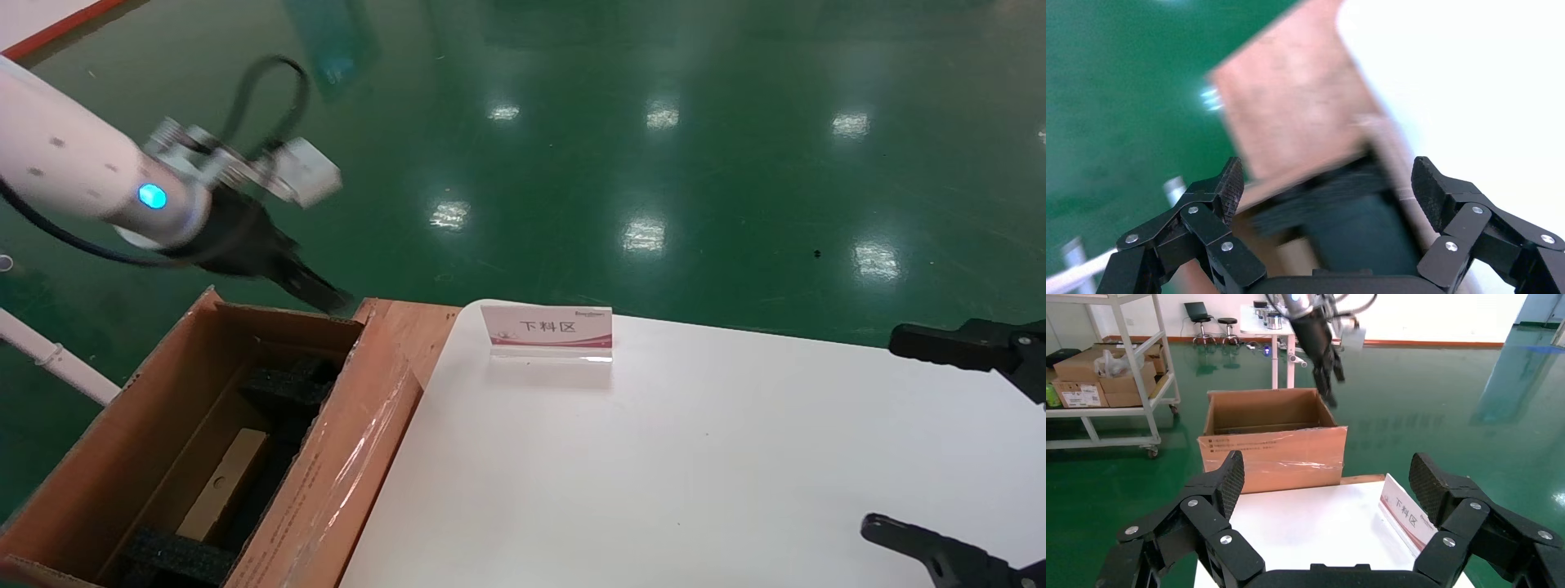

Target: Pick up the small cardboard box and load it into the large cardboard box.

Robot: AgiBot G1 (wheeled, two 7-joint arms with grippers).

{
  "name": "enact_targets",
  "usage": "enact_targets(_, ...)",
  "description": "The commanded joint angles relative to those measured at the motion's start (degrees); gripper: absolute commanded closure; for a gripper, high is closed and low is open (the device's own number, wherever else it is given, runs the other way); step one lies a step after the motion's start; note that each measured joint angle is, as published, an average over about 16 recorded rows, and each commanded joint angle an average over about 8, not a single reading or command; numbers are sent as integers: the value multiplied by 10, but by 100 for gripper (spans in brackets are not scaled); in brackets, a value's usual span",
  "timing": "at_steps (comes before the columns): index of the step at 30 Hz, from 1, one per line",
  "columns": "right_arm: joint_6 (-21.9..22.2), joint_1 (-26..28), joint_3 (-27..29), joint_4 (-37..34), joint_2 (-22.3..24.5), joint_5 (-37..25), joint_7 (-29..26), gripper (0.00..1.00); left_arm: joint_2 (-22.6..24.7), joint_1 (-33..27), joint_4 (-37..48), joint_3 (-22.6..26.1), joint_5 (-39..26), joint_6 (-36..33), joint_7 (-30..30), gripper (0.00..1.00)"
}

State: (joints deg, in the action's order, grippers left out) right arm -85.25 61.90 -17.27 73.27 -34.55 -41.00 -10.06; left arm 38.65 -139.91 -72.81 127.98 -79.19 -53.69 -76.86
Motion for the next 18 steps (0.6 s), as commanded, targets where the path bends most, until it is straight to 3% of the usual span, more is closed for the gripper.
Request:
enact_targets(1,0,0,0,0,0,0,0,0,-1,25,0,-36,12,-10,21,0)
enact_targets(18,0,0,1,0,0,-1,-1,0,-13,270,-3,-386,129,-110,228,0)
